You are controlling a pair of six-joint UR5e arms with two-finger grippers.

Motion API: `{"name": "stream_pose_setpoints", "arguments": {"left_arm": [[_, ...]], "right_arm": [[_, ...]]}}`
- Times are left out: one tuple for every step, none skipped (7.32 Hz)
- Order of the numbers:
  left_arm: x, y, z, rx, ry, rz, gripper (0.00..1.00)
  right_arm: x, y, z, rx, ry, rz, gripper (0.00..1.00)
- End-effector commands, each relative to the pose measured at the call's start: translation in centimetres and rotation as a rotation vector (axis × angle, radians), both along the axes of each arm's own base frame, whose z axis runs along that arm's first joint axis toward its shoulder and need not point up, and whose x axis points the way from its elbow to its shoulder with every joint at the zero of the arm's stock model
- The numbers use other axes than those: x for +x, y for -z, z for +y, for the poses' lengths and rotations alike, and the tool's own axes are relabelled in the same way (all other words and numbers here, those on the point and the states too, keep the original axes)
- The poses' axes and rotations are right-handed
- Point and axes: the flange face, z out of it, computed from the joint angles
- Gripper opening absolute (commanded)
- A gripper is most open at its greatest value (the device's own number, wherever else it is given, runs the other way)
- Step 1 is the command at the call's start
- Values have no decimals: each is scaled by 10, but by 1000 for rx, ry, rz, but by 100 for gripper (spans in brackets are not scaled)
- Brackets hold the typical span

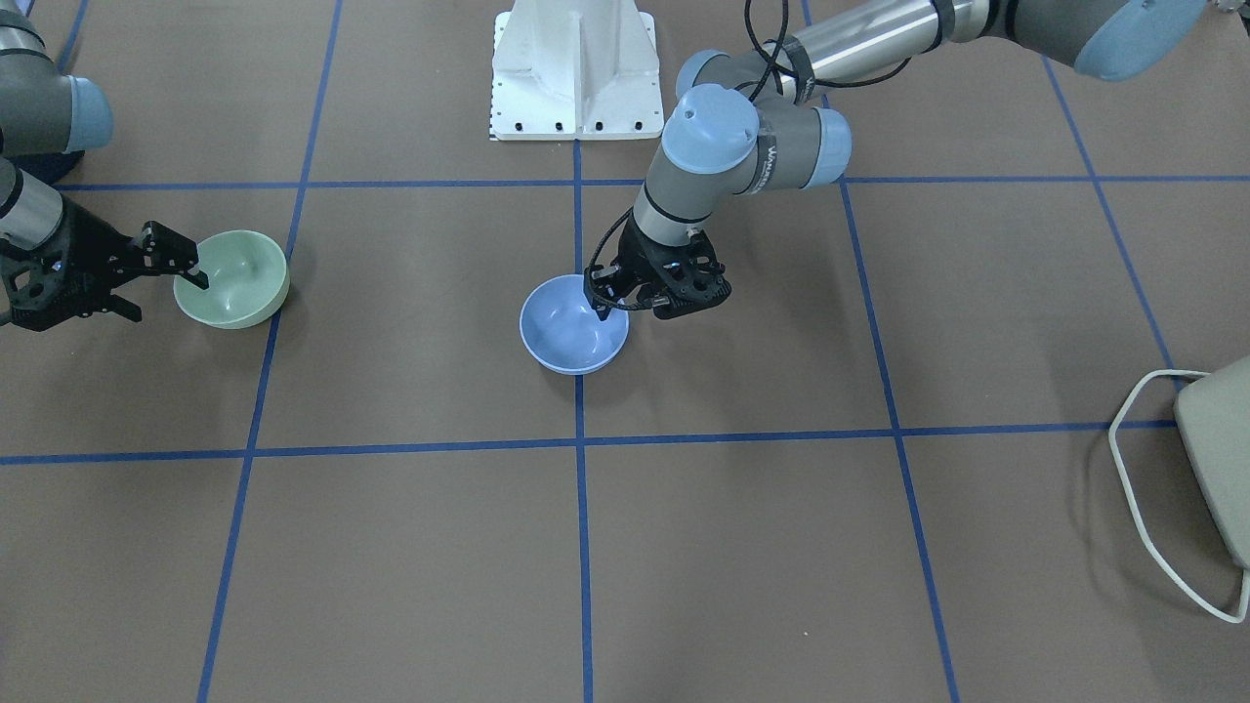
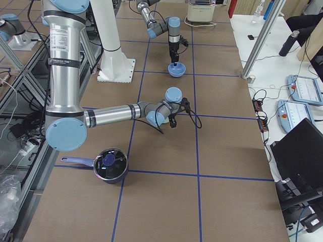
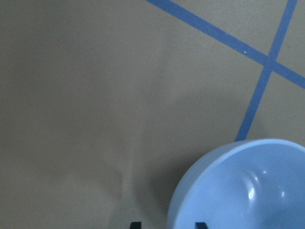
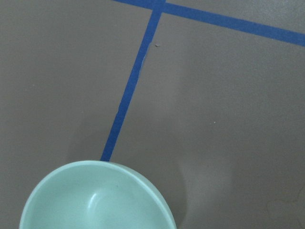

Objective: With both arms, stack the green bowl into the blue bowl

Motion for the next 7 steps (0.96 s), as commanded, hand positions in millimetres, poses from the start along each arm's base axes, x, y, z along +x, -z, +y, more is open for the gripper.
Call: {"name": "stream_pose_setpoints", "arguments": {"left_arm": [[-22, 12, -2, 18, 4, 30, 76], [-38, 13, -4, 45, 9, 39, 76], [-56, 8, -7, 69, 14, 40, 76], [-78, 6, -14, 80, 11, 51, 76], [-104, 5, -33, 50, -2, 70, 76], [-123, 5, -46, 35, 1, 84, 76], [-130, 3, -51, 46, 2, 83, 76]], "right_arm": [[-2, -1, 2, 1, 5, 1, 99], [-5, -3, 5, -1, 15, 3, 93], [-6, -3, 6, 1, 19, 3, 88], [-6, -6, 7, 5, 17, 13, 82], [-10, -7, 9, 9, 21, 18, 79], [-12, -6, 9, 14, 19, 23, 78], [-15, -6, 8, 21, 16, 29, 64]]}}
